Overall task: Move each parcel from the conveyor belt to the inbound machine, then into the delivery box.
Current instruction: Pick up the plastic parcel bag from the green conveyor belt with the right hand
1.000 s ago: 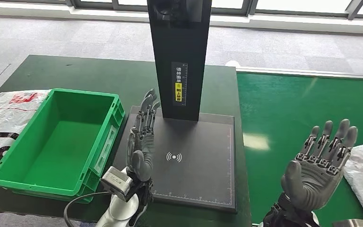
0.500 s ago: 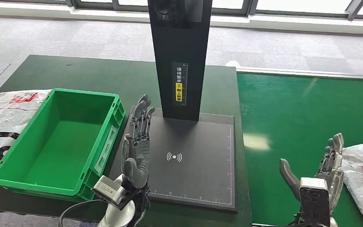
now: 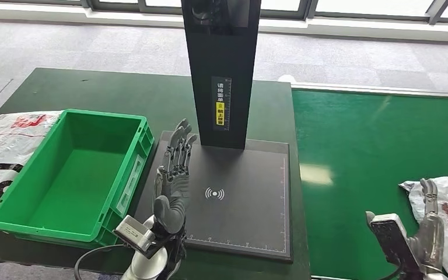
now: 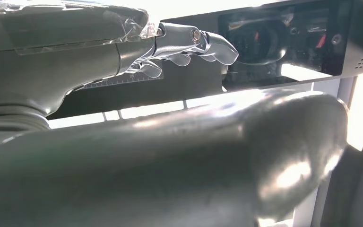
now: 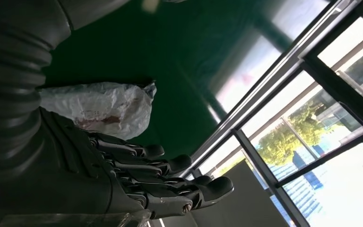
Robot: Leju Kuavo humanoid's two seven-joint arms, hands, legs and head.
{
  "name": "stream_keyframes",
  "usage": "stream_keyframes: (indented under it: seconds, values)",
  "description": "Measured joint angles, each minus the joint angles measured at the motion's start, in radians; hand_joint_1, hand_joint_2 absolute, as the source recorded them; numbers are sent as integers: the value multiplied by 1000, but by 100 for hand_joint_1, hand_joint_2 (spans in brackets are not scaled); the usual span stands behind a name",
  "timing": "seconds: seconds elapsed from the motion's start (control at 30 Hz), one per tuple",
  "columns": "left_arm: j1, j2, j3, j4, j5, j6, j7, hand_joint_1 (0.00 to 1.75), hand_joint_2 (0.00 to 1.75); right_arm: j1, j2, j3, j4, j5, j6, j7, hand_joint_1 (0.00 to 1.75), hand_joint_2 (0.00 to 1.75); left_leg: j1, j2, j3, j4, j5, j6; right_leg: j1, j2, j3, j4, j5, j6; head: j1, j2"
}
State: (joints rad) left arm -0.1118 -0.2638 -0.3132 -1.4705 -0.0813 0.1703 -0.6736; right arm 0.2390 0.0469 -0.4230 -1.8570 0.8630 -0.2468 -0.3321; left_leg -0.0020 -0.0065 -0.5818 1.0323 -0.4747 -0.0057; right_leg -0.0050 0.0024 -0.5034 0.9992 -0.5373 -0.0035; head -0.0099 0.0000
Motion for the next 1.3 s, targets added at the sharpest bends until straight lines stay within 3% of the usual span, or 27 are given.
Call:
stream_keyframes:
  seconds: [0.33,0.47,0.6,0.77,0.83,0.9,1.0,1.1,1.3]
  values:
    - [0,-1,0,3,1,2,0,0,0,-2,-13,-33,21,51,8,24,0,175,0,0,0,0,0,0,0,0,0,0,0,0,0,0]
    - [0,-1,0,4,7,7,0,0,0,-20,-49,-68,70,144,47,80,0,175,0,0,0,0,0,0,0,0,0,0,0,0,0,0]
    - [0,-1,1,5,13,7,-2,0,0,-54,-105,-122,167,161,68,78,0,175,-2,-1,0,0,0,1,-2,-1,0,0,1,1,0,0]
    - [0,-1,1,6,17,7,-5,0,0,-78,-129,-143,219,191,78,94,0,175,-2,0,0,0,0,1,-2,0,1,0,1,1,0,0]
    - [0,-1,2,9,26,8,-12,0,0,-161,-178,-145,328,306,87,189,0,175,-2,3,-2,-1,0,1,-1,4,1,1,2,2,0,0]
    - [-1,-1,4,16,37,9,-20,0,0,-316,-289,-146,591,439,42,281,0,175,-4,9,0,-1,1,5,-4,9,0,1,4,5,0,0]
    - [0,-1,6,26,42,9,-25,0,0,-499,-426,-145,940,509,-26,321,0,175,-5,2,1,0,5,10,-5,2,1,0,6,8,0,0]
    - [0,-1,7,35,40,9,-26,0,0,-610,-471,-142,1156,536,-28,363,0,175,-6,0,0,0,5,10,-6,0,2,0,6,9,0,0]
    - [0,-1,7,43,38,9,-27,0,0,-683,-504,-141,1360,530,-40,374,0,175,-7,-4,0,0,6,11,-6,-4,1,0,6,9,0,0]
